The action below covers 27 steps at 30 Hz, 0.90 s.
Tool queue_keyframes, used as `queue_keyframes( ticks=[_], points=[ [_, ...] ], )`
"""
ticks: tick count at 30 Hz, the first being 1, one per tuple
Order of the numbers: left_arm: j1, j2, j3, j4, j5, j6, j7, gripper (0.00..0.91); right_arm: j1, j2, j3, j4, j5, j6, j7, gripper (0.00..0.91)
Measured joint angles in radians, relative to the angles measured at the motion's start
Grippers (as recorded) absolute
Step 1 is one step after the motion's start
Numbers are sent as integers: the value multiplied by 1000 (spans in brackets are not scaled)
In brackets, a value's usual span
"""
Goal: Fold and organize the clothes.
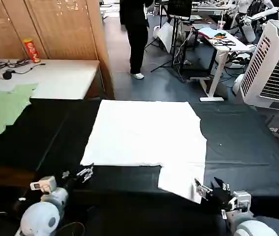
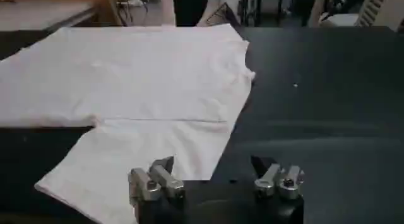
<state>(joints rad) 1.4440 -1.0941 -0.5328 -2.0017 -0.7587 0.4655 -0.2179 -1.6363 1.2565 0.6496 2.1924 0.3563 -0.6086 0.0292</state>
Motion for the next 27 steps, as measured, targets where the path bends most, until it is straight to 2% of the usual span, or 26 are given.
queue_keyframes(
  ticks=[1,2,3,4,6,7,8,20,27],
  points=[
    [-4,-2,0,4,10,4,4,878,0,1,-1,-2,-1,0,1,751],
    [-9,-3,1,10,15,4,5,731,1,4,-2,-5,-3,0,1,605],
    [-12,-3,1,14,19,1,6,517,1,6,-3,-8,-4,0,1,527],
    [-15,-3,2,19,21,-5,6,166,2,8,-4,-11,-5,-1,1,341],
    [-18,-3,3,25,22,-9,7,0,3,11,-8,-17,-6,-4,1,137],
    [-18,-3,5,26,22,-9,7,0,4,13,-10,-20,-8,-6,1,78],
    [-19,-3,7,27,22,-8,5,0,4,15,-13,-22,-8,-9,1,68],
    [-11,-3,19,37,34,-6,4,0,-10,24,-11,-11,0,-17,31,49],
    [2,-3,22,22,38,-5,1,0,-71,38,9,87,0,-33,85,39]
  ],
)
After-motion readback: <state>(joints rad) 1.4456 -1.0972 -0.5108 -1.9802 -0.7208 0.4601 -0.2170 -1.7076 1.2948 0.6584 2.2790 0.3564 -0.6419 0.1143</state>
